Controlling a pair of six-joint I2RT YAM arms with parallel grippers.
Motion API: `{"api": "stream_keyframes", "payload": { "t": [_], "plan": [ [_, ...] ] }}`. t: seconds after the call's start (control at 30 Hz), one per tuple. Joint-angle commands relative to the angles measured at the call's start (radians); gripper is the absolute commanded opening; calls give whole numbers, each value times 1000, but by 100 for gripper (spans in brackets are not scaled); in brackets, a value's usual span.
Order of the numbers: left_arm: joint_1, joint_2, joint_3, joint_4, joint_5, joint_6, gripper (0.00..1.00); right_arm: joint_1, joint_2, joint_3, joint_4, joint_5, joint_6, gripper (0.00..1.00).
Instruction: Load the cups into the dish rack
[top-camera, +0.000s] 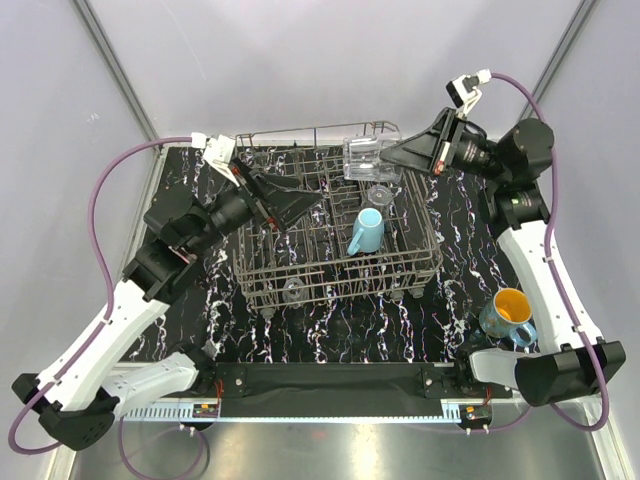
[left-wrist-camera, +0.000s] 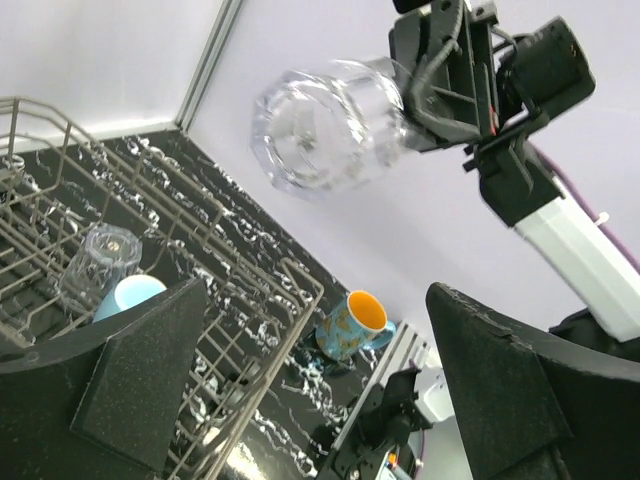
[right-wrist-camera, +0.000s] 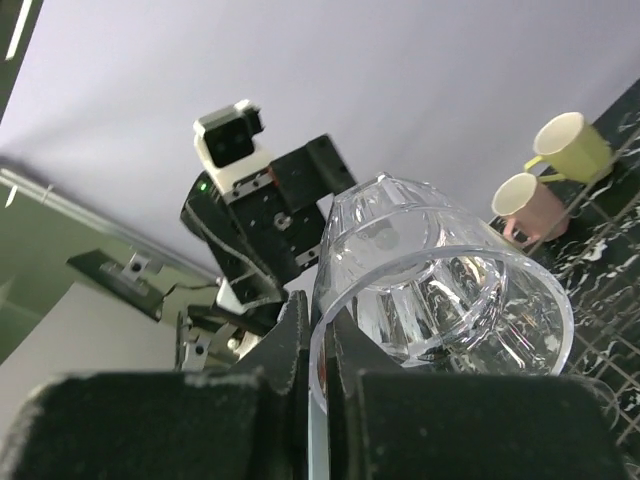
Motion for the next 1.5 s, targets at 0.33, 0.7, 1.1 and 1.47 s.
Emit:
{"api": "stream_keyframes", "payload": {
  "t": [0.33,0.7,1.1,1.47],
  "plan": [
    [3,93,34,245,84,-105,99,121,-16,-79,442,-105,277,0],
    [3,128,50,301,200,-179,99,160,-8,-83,436,-109,246,0],
    [3,174,76,301,288,-260,90,169,0,-95,436,-96,228,0],
    [3,194,114,229,301,-268,31,183,-2,-97,350,-85,150,0]
  ]
}}
